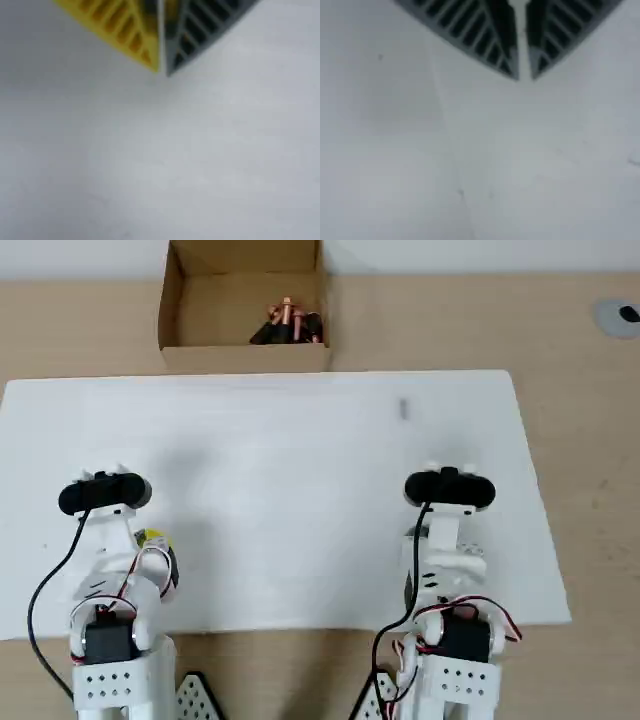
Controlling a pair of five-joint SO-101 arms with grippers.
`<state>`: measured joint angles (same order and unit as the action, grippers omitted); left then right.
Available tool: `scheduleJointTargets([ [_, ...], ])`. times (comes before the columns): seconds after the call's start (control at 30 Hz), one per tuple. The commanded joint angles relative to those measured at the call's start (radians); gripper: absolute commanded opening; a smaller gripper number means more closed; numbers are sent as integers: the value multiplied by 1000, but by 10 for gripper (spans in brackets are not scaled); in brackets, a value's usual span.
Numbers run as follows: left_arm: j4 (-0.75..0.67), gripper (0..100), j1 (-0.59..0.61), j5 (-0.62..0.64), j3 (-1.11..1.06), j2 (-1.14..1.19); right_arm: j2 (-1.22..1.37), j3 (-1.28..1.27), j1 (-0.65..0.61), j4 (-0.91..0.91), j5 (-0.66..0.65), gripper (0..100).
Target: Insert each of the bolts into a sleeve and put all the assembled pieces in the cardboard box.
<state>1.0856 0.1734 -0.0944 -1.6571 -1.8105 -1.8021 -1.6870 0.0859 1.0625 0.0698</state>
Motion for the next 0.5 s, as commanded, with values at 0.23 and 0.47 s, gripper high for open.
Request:
scheduleJointTargets([
  [0.23, -2, 6, -9, -3, 17, -12, -111, -2, 16, 2, -5, 10],
  [0.47, -2, 6, -9, -3, 17, -12, -111, -2, 16, 2, -5, 10],
])
